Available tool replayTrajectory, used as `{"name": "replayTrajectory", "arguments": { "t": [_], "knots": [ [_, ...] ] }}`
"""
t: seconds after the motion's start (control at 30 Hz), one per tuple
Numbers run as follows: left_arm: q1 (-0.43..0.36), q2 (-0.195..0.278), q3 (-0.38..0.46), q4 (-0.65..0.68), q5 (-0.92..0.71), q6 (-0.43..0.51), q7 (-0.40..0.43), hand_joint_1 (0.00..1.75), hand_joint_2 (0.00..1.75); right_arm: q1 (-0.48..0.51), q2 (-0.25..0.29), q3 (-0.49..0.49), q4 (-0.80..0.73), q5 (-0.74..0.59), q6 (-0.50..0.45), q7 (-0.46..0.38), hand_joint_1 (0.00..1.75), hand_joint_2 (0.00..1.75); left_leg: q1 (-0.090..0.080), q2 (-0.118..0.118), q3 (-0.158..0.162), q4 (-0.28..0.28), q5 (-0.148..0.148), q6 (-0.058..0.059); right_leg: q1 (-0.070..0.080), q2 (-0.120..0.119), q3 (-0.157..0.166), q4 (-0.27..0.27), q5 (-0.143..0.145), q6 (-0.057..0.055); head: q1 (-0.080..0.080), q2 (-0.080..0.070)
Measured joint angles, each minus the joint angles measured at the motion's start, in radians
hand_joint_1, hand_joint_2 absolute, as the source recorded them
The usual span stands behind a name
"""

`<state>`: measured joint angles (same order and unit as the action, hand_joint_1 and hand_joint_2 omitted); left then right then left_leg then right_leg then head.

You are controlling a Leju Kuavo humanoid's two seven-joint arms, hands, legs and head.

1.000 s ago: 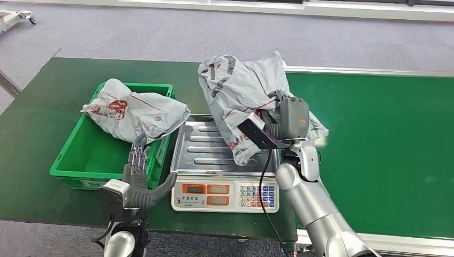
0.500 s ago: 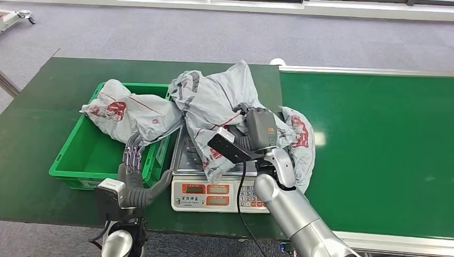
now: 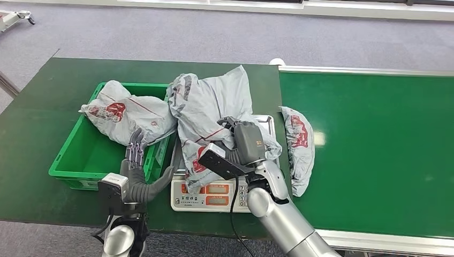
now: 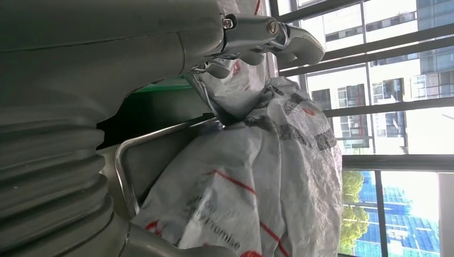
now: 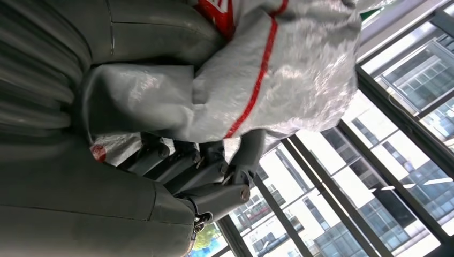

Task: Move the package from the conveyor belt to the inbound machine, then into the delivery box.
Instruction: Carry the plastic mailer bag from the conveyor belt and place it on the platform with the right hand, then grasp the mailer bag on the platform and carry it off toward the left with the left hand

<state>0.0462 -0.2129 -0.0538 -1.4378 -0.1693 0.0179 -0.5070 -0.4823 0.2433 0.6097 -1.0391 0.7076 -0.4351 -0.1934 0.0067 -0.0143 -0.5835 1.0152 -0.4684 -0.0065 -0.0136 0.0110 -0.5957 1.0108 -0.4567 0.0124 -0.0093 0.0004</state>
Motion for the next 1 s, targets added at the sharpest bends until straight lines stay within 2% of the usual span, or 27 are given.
{"name": "replayTrajectory", "arguments": {
  "t": [0.37, 0.73, 0.9, 1.0],
  "knots": [
    [-0.001, 0.000, 0.000, 0.012, -0.001, 0.000, 0.000, 0.00, 1.75, 0.018, -0.031, 0.002, -0.052, -0.070, 0.010, -0.001, 0.00, 1.75, 0.000, 0.000, 0.000, 0.000, 0.000, 0.000, 0.000, 0.001, 0.000, 0.000, 0.000, 0.000, 0.000, 0.000],
    [0.000, -0.001, 0.000, 0.008, -0.025, 0.011, 0.000, 0.00, 1.75, 0.007, -0.036, -0.007, -0.095, -0.122, 0.050, -0.007, 0.00, 1.75, 0.000, 0.000, 0.000, 0.000, 0.000, 0.000, 0.000, 0.000, 0.000, 0.000, 0.000, 0.000, 0.000, 0.000],
    [-0.005, -0.001, 0.000, 0.008, -0.060, 0.014, 0.003, 0.00, 1.75, 0.012, -0.036, -0.039, -0.131, -0.291, 0.107, -0.061, 0.00, 1.75, 0.000, 0.000, 0.000, 0.000, 0.000, 0.000, 0.000, 0.000, 0.000, 0.000, 0.000, 0.000, 0.000, 0.000],
    [-0.025, -0.001, 0.000, 0.015, -0.070, 0.013, 0.006, 0.00, 1.75, 0.024, -0.037, -0.066, -0.150, -0.422, 0.174, -0.091, 0.00, 1.75, 0.000, 0.000, 0.000, 0.000, 0.000, 0.000, 0.000, 0.000, 0.000, 0.000, 0.000, 0.000, 0.000, 0.000]
  ]
}}
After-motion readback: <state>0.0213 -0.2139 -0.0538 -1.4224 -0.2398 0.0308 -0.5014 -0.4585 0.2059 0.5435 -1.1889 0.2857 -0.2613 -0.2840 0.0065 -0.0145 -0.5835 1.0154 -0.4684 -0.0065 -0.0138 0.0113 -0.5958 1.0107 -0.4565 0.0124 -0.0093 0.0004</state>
